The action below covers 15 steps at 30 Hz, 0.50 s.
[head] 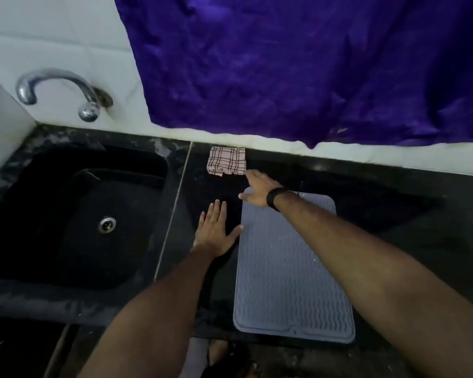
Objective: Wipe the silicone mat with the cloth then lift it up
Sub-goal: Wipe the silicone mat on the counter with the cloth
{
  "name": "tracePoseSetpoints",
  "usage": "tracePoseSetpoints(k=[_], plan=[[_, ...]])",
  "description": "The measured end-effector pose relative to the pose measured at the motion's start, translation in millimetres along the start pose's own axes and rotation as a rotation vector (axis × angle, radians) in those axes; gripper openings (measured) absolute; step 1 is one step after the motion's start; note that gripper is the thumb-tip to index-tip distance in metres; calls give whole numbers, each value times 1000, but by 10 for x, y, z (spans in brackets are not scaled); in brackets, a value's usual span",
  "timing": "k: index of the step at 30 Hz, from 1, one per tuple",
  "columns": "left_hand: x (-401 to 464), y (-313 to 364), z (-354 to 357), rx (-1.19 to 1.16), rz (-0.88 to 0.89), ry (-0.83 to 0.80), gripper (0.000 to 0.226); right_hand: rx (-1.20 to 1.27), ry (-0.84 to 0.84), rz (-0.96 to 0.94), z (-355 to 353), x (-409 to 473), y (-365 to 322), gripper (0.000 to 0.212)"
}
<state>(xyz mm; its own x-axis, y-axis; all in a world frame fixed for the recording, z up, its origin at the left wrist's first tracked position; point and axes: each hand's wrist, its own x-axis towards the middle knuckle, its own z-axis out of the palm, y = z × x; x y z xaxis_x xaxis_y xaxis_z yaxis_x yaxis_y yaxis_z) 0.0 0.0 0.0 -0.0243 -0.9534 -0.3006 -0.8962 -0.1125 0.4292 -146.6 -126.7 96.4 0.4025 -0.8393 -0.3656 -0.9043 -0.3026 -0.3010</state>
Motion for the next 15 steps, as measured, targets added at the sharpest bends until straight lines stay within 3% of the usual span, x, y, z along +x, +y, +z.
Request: tracePoseSetpoints(k=[11, 15], plan=[[-84, -265, 547, 71, -9, 157, 104, 32, 84, 39, 432, 1165, -407, 97], [-65, -236, 577, 87, -8, 164, 101, -13, 98, 81, 563, 1435, -285, 85]])
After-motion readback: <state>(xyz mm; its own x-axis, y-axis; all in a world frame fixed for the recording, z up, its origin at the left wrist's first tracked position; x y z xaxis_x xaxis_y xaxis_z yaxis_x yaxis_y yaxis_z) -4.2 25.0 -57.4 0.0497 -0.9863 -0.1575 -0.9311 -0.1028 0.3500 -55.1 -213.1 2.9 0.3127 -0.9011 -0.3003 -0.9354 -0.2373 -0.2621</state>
